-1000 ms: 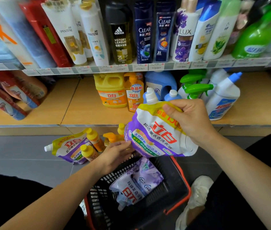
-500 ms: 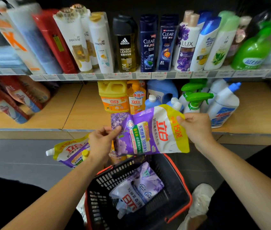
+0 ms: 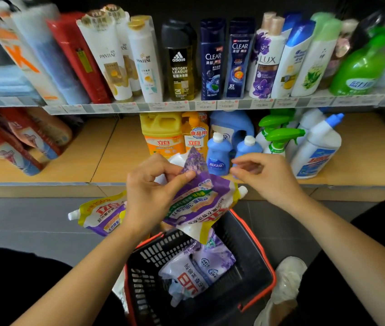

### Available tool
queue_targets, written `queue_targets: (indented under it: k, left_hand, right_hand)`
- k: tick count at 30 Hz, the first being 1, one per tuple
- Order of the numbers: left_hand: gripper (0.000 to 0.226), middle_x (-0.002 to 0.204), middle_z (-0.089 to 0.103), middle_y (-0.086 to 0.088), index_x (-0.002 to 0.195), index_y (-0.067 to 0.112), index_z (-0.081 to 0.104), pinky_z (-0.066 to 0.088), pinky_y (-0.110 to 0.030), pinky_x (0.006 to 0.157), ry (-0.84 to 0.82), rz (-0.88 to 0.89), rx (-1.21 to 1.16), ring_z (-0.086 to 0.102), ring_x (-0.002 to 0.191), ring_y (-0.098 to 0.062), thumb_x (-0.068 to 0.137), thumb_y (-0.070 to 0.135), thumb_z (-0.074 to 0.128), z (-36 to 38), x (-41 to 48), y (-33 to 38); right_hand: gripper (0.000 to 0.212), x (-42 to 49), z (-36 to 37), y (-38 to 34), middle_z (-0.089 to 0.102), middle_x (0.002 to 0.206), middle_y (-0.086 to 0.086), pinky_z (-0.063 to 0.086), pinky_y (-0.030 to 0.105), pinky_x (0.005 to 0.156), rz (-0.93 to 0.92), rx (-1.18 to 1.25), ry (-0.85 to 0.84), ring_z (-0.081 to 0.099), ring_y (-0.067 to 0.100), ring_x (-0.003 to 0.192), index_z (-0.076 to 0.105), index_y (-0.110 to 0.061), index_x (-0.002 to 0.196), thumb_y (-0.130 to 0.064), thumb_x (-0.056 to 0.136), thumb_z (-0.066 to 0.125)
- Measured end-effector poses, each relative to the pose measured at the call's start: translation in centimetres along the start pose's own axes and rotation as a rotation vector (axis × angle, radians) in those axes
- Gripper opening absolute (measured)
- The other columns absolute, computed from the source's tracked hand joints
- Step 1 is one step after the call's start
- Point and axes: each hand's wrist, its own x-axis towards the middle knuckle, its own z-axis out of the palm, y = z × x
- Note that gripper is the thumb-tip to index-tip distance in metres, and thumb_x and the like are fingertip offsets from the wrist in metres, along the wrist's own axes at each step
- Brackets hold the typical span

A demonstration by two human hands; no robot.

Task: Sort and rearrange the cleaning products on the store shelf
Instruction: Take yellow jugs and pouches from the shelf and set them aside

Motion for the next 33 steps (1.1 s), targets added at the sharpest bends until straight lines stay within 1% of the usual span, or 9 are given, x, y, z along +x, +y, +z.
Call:
queue_targets:
  k: [4,7,9,12,16,20,24,27,33]
  left_hand:
    - [0.01,0.07,0.065,-0.003,0.079,0.016,0.073,0.043,-0.016,0.063,-0.087,-0.007,-0.044,0.059,0.064,-0.01,0.077,0.016,0.083,0.9,-0.9,0.3]
    - [0.01,0.071,0.066,-0.005,0.08,0.014,0.076,0.045,-0.021,0.063,-0.132,-0.004,-0.069,0.061,0.066,-0.014,0.078,0.02,0.083,1.2,-1.4,0.2]
    - [0.01,0.07,0.065,-0.003,0.08,0.019,0.075,0.045,-0.021,0.063,-0.14,0.007,-0.084,0.061,0.066,-0.014,0.078,0.021,0.084,1.6,-1.7,0.3]
    - [0.009,0.07,0.065,-0.002,0.08,0.018,0.077,0.046,-0.023,0.062,-0.158,0.016,-0.072,0.061,0.065,-0.014,0.078,0.021,0.086,2.1,-2.1,0.4]
    - [0.009,0.073,0.067,0.002,0.082,0.015,0.078,0.047,-0.022,0.064,-0.181,-0.007,-0.018,0.063,0.068,-0.013,0.079,0.02,0.086,2.2,-2.9,0.3]
    - [0.025,0.109,0.069,0.002,0.108,0.013,0.077,0.05,-0.03,0.086,-0.341,0.05,0.108,0.064,0.103,-0.013,0.089,0.028,0.077,1.3,-3.7,-0.3]
    - [0.055,0.153,0.046,0.002,0.144,0.014,0.054,0.041,-0.038,0.11,-0.574,0.173,0.227,0.045,0.138,-0.019,0.095,0.034,0.068,0.6,-4.1,-0.8]
    - [0.069,0.154,0.046,0.005,0.154,0.014,0.039,0.041,-0.043,0.111,-0.655,0.236,0.307,0.037,0.146,-0.016,0.096,0.039,0.067,0.6,-4.5,-0.9]
    - [0.073,0.154,0.049,0.004,0.155,0.015,0.038,0.042,-0.041,0.109,-0.765,0.262,0.328,0.041,0.144,-0.012,0.095,0.042,0.069,0.9,-5.7,-1.0]
  right_hand:
    - [0.031,-1.0,1.8,-2.1,0.072,0.114,-0.007,0.051,0.02,0.092,-0.041,0.295,-0.324,0.066,0.003,0.108,0.064,-0.039,0.115,-0.028,0.086,0.069]
    - [0.032,-1.3,2.2,-2.6,0.073,0.109,0.008,0.052,0.021,0.09,0.0,0.38,-0.292,0.068,0.006,0.099,0.065,-0.036,0.112,-0.029,0.081,0.069]
    - [0.025,-1.2,2.1,-2.6,0.073,0.105,0.016,0.055,0.027,0.088,0.02,0.41,-0.283,0.068,0.012,0.093,0.069,-0.023,0.107,-0.016,0.084,0.073]
    - [0.015,-1.1,1.9,-2.4,0.075,0.089,0.004,0.057,0.036,0.08,0.024,0.452,-0.237,0.069,0.012,0.083,0.072,-0.017,0.092,-0.004,0.086,0.072]
    - [0.026,-1.7,1.9,-2.1,0.076,0.079,-0.013,0.055,0.017,0.071,0.003,0.452,-0.163,0.071,0.001,0.076,0.073,-0.025,0.088,0.0,0.085,0.073]
    - [0.033,-2.0,1.7,-1.7,0.077,0.082,-0.012,0.056,0.018,0.072,-0.005,0.487,-0.117,0.071,0.002,0.078,0.078,-0.036,0.083,-0.003,0.086,0.072]
    - [0.033,-1.5,1.1,-1.8,0.077,0.082,-0.014,0.053,0.014,0.073,-0.008,0.561,-0.105,0.07,-0.001,0.078,0.079,-0.041,0.086,-0.01,0.082,0.07]
    - [0.031,-1.0,0.5,-1.7,0.076,0.081,-0.015,0.051,0.013,0.073,-0.004,0.566,-0.088,0.068,-0.003,0.077,0.08,-0.037,0.084,-0.009,0.083,0.067]
    - [0.017,0.2,-0.4,-0.8,0.074,0.079,-0.014,0.05,0.014,0.075,-0.008,0.533,-0.038,0.065,-0.002,0.076,0.069,-0.018,0.09,-0.003,0.087,0.061]
